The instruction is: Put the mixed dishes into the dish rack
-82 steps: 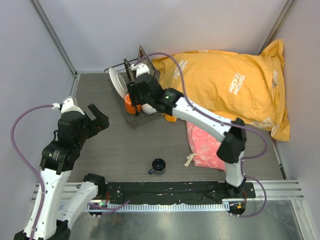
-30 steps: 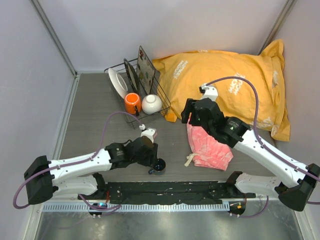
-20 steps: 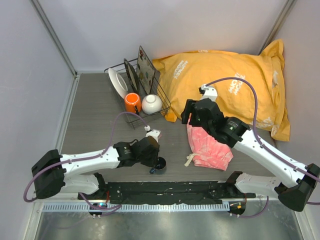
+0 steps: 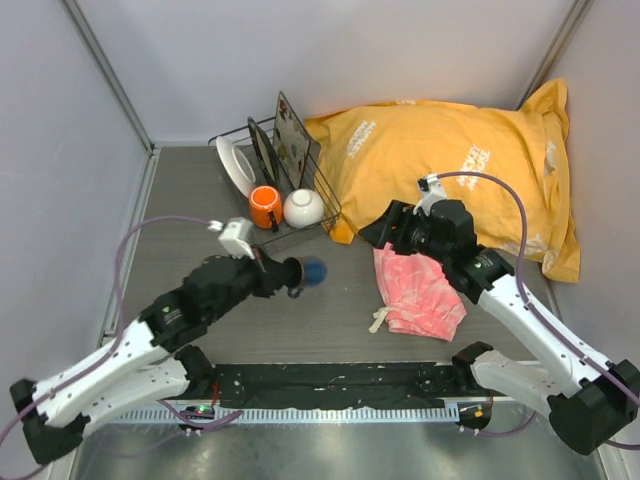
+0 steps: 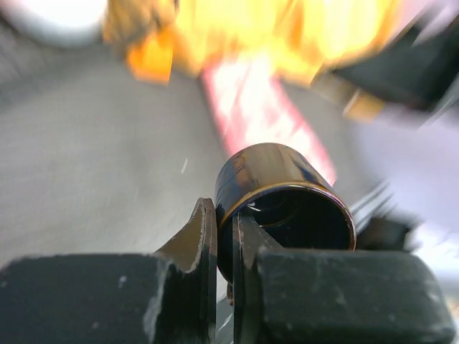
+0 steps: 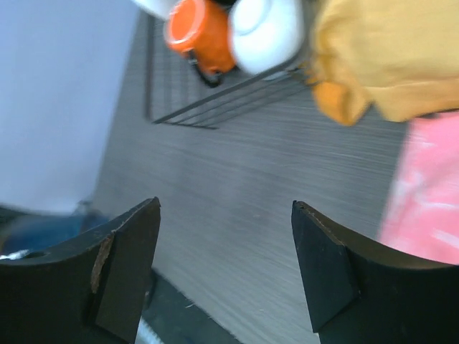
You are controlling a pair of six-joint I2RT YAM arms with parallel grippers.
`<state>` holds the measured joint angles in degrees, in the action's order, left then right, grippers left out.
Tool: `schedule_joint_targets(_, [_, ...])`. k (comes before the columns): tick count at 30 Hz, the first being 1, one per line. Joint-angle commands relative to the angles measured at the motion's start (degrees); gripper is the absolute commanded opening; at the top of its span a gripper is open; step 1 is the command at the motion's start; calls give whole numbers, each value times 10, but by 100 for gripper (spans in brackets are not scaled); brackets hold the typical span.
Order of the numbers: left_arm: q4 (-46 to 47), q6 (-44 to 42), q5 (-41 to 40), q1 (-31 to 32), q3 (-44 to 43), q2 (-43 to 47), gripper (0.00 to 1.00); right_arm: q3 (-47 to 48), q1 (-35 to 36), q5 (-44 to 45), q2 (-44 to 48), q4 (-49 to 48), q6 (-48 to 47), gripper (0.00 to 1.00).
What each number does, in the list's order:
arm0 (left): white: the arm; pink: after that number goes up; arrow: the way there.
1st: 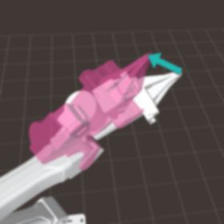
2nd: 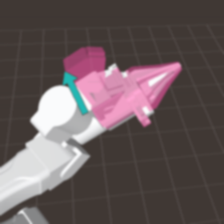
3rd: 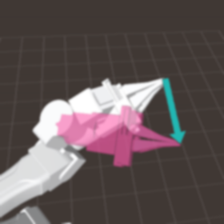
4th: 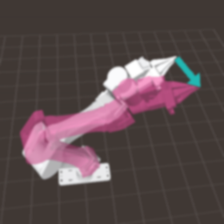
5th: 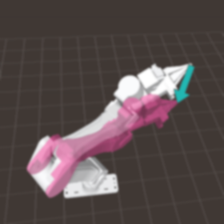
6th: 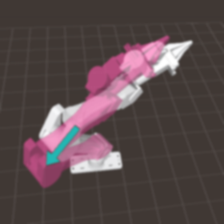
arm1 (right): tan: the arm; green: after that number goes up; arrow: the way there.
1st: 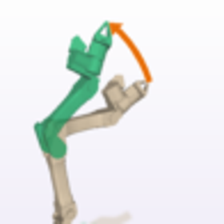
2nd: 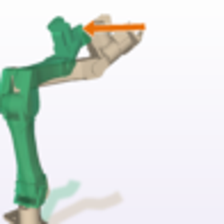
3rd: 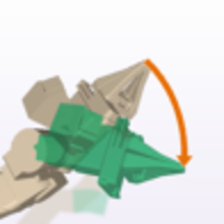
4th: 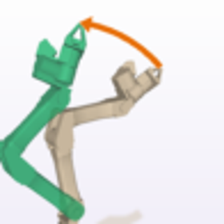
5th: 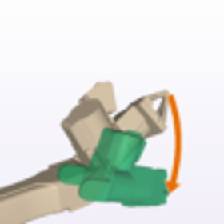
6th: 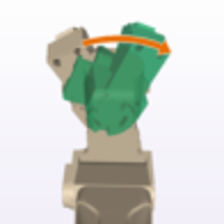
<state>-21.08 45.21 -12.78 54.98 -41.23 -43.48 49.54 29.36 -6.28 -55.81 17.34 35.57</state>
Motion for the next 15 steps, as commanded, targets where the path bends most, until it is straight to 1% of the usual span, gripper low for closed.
schedule_joint_targets(1, [140, 92, 68, -103, 41, 104, 0, -52, -15, -243, 3, -250, 93, 78])
schedule_joint_targets(2, [152, 104, 87, -122, 46, 111, 0, -62, -17, -261, -2, -284, 112, 79])
schedule_joint_targets(3, [181, 116, 107, -151, 56, 115, 0, -73, -16, -276, -12, -362, 162, 79])
schedule_joint_targets(4, [203, 144, 151, -164, 64, 115, 0, -94, -16, -303, -18, -403, 186, 79])
schedule_joint_targets(5, [226, 157, 165, -180, 71, 113, 0, -103, -16, -314, -26, -442, 215, 79])
schedule_joint_targets(6, [270, 171, 179, -187, 89, 111, 0, -111, -16, -324, -39, -518, 262, 80])
schedule_joint_targets(8, [304, 197, 208, -201, 103, 96, 0, -136, -16, -342, -51, -594, 311, 80])
schedule_joint_targets(9, [334, 203, 215, -204, 113, 90, 0, -142, -16, -346, -60, -654, 330, 80])
schedule_joint_targets(10, [351, 212, 222, -207, 120, 86, 0, -147, -16, -348, -64, -672, 355, 80])
schedule_joint_targets(12, [394, 234, 241, -215, 134, 72, 0, -146, -15, -360, -76, -704, 371, 80])
schedule_joint_targets(15, [415, 247, 255, -219, 133, 59, 0, -146, -16, -362, -81, -705, 374, 80])
